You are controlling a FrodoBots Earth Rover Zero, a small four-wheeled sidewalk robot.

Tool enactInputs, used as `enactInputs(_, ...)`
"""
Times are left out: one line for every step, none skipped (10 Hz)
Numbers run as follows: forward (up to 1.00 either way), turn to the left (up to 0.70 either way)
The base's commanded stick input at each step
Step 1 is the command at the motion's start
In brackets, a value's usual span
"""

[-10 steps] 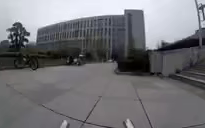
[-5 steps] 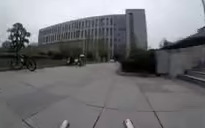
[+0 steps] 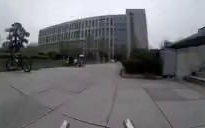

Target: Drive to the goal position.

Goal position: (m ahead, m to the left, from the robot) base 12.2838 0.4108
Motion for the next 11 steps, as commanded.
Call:
enactInputs(0.85, -0.34)
enactInputs(0.85, -0.27)
enactInputs(0.85, -0.02)
enactInputs(0.85, -0.02)
enactInputs(0.85, -0.02)
enactInputs(0.85, -0.02)
enactInputs(0.85, -0.02)
enactInputs(0.85, -0.02)
enactInputs(0.85, -0.02)
enactInputs(0.85, -0.02)
enactInputs(0.85, -0.02)
